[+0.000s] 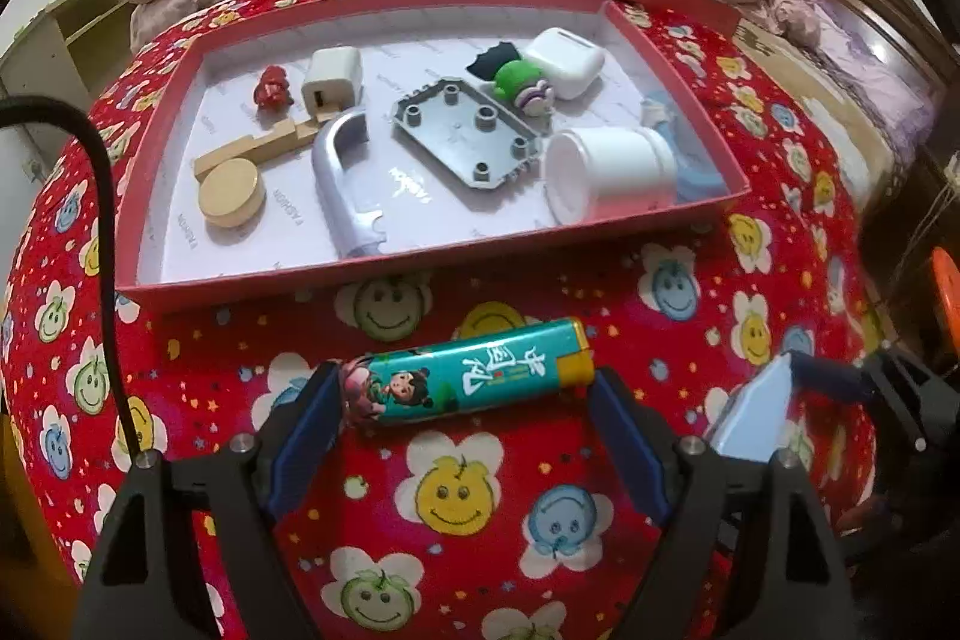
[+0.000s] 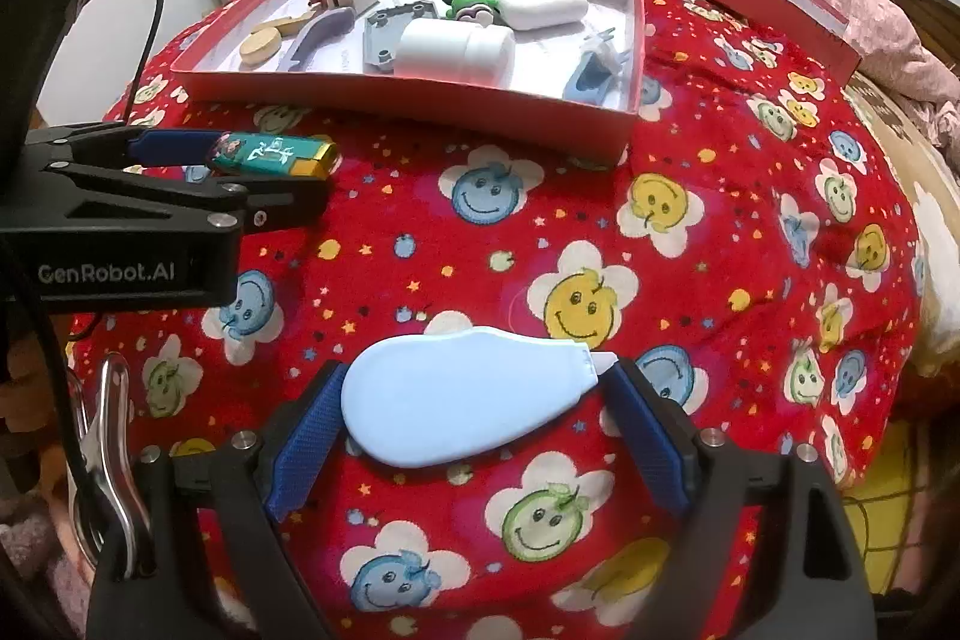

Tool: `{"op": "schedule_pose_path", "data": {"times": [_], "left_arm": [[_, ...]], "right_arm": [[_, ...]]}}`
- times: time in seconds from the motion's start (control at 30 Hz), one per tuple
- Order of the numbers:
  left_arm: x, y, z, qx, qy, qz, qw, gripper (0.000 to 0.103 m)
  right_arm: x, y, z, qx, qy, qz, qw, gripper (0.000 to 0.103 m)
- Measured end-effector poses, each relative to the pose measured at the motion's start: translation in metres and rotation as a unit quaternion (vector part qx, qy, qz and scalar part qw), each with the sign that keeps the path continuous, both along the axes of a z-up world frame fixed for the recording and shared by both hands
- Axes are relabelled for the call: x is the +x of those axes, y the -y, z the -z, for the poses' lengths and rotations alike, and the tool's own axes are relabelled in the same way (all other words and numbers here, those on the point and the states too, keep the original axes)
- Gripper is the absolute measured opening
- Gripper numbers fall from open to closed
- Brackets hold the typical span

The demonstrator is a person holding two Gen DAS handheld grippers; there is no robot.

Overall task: Organize rigid objects
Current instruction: 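Carry the green tube and blue paddle over the tray with both tools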

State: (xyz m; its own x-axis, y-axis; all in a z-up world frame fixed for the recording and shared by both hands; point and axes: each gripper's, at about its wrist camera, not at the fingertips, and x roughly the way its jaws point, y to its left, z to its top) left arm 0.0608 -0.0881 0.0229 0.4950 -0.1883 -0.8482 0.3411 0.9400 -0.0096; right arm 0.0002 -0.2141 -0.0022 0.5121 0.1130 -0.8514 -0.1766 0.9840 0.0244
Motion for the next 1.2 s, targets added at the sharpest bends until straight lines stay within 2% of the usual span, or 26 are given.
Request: {"op": "schedule_pose_path", "data": {"times": [0.33,0.9,1.2], "left_arm": [[-0.003,-0.008,-0.013,-0.007,0.01,-0.001,0.9999,0.085],[-0.018,-0.028,-0.035,-0.016,0.02,-0.016,0.9995,0.085],[-0.022,-0.037,-0.057,-0.016,0.048,-0.021,0.9985,0.085]], "right_arm": [[-0.001,0.003,-0.008,0.03,-0.01,0.007,0.999,0.087],[-0.014,-0.003,-0.045,0.025,0.013,0.017,0.999,0.087],[-0.008,-0.004,-0.072,0.042,0.034,0.015,0.998,0.087]]}}
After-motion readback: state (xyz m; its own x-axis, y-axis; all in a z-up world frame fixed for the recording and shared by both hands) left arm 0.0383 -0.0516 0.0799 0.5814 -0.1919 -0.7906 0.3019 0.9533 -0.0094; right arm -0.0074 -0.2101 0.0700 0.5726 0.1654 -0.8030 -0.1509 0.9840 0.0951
